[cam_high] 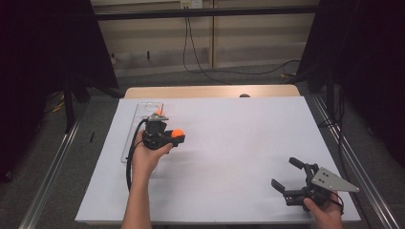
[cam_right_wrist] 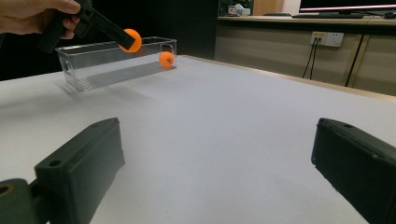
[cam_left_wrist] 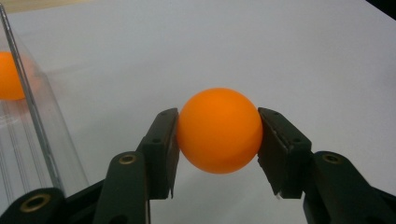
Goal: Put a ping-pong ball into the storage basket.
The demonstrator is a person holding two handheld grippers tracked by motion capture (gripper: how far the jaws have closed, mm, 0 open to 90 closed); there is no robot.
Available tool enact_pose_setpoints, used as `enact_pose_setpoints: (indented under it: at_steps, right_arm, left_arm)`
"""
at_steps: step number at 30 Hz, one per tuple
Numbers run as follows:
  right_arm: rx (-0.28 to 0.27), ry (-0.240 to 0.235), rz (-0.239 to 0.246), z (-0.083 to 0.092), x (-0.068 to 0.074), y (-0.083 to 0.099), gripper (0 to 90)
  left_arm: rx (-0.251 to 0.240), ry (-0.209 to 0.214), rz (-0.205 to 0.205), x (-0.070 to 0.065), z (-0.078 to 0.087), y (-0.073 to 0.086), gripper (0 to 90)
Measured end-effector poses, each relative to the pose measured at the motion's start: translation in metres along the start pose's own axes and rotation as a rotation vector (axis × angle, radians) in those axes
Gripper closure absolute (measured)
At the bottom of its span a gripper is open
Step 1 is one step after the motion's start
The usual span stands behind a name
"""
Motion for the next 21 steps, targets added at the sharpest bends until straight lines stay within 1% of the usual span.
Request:
enact_pose_setpoints:
  at_steps: [1, 4, 5, 7, 8, 16, 21]
  right_arm:
    - [0.0, -0.001, 0.0, -0.0001, 0.0, 0.0, 2.0]
    - [-0.002, -0.002, -0.002, 0.0, 0.0004, -0.0001, 2.0]
    - [-0.002, -0.002, -0.002, 0.0, 0.0004, -0.0001, 2.0]
    - [-0.001, -0.001, -0.001, 0.0, 0.0001, 0.0, 2.0]
    - [0.0, -0.001, -0.002, 0.0, 0.0002, 0.0, 2.0]
    - [-0.001, -0.002, -0.002, 0.0, 0.0003, 0.0, 2.0]
    - [0.0, -0.001, -0.002, -0.0001, 0.0003, 0.0, 2.0]
  left_arm:
    - [0.001, -0.001, -0.005, 0.0009, 0.0006, 0.0001, 50.9]
    - [-0.006, -0.006, 0.005, 0.0018, 0.0017, 0.0001, 50.9]
    - [-0.001, -0.004, -0.002, 0.0029, 0.0026, 0.0002, 50.9]
    - [-0.003, -0.014, 0.0, 0.0041, 0.0034, 0.0003, 50.9]
    - [-0.008, -0.013, 0.009, 0.0041, 0.0036, 0.0004, 50.9]
    - [-0.017, -0.023, 0.017, 0.0081, 0.0067, 0.0009, 50.9]
    - [-0.015, -0.03, 0.012, 0.0103, 0.0086, 0.0011, 50.9]
Point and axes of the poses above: each handheld gripper's, and its own axes: z roughly backward along the jaws, y roughly out of its underside, x roughly to its left, the point moved 3 cm from there along -z, roughly forward along the jaws, and after that the axes turned 4 degrees about -y, right-handed, at the moved point
